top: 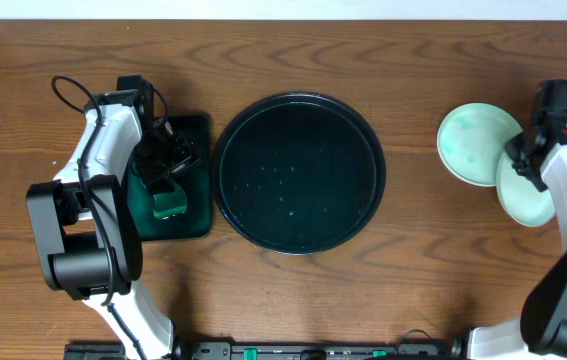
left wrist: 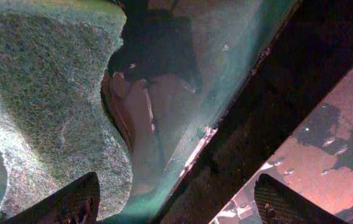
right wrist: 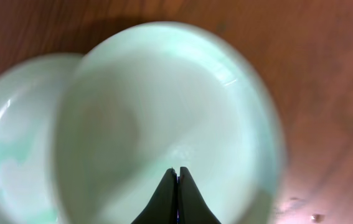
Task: Clean dirty plates on tray and stack at the side
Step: 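Lift the plate and carry it right over the plate stack, then lower the plate onto the stack and adjust it with the right gripper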
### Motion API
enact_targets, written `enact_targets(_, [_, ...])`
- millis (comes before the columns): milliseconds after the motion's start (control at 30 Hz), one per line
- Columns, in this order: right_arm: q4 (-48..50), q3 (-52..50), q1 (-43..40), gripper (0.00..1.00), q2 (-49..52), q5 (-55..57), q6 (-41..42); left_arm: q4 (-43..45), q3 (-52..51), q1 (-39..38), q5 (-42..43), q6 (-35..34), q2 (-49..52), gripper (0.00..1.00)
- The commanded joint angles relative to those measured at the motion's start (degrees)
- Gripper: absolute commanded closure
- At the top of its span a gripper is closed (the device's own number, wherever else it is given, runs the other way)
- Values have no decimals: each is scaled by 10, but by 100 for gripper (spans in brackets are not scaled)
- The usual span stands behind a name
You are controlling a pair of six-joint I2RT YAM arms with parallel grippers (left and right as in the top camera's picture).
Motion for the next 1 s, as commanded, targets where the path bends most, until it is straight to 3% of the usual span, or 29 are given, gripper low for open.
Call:
enact_targets(0, [14,3,25,99,28,-39,-28,-3,-1,0,7,-1,-3,20])
enact_targets(133, [35,3,49,97,29,-42,-70,-2,-1,0,7,-1,-3,20])
enact_targets(167, [34,3,57,85,29,-50,-83,-2,-1,0,7,-1,-3,20])
enact_targets(233, [28,3,61,83,29,-54,-83,-3,-1,0,7,-1,-3,20])
enact_targets(267, [24,3,62,87,29,-54,-83,-3,-1,0,7,-1,-3,20])
enact_targets(300, [18,3,62,99,29,-53,-82,-3,-1,0,7,-1,-3,20])
enact_targets(767, [-88,3,0,99,16,0,-33,-3,-1,0,7,-1,-3,20])
enact_targets(967, [-65,0,-23,99,31,-15,-65,-3,-1,0,7,-1,-3,20])
